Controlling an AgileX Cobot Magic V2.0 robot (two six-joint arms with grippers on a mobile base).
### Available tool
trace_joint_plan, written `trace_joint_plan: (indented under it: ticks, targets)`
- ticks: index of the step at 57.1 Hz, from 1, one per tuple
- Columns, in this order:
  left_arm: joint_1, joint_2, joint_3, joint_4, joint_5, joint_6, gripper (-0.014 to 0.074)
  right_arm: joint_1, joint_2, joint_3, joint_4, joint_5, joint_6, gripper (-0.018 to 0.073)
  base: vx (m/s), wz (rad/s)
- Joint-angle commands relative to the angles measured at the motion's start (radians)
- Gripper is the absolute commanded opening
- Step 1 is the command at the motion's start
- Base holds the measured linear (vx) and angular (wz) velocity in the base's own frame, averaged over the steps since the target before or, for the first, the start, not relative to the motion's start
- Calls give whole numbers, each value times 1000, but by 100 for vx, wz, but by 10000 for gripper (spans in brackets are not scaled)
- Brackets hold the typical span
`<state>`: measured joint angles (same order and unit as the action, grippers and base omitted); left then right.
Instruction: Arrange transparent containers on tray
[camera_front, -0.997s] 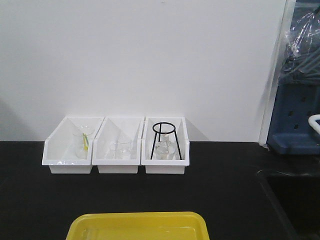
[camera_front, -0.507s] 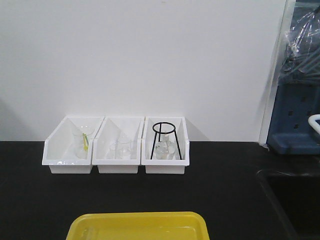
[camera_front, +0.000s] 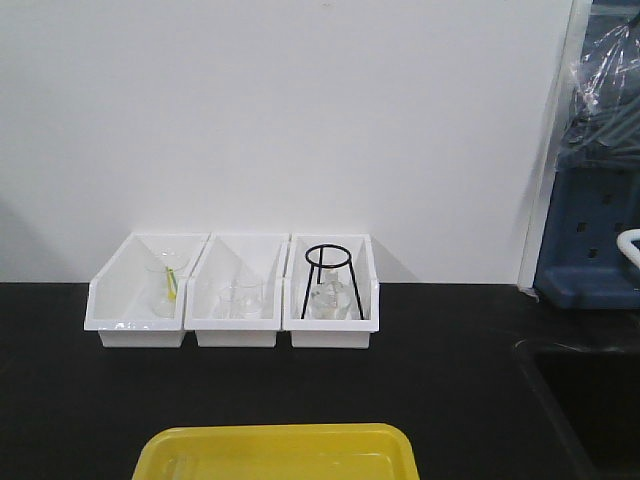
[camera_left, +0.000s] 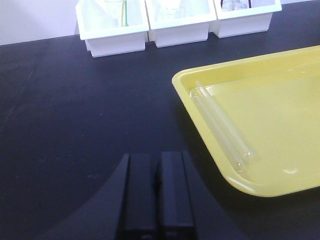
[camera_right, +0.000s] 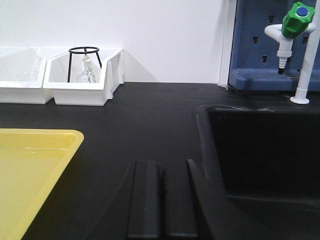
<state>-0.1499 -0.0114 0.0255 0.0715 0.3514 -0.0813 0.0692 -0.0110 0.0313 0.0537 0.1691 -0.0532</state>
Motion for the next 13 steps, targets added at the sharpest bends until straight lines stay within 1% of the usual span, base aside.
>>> trace_joint_plan:
  ticks: [1,13]
  targets:
    - [2,-23,31,-2,-81,-3,-8,-7,-9,8,-10,-78,-11,-13,0,0]
    - [2,-23,31,-2,-81,-3,-8,-7,-9,8,-10,-78,-11,-13,0,0]
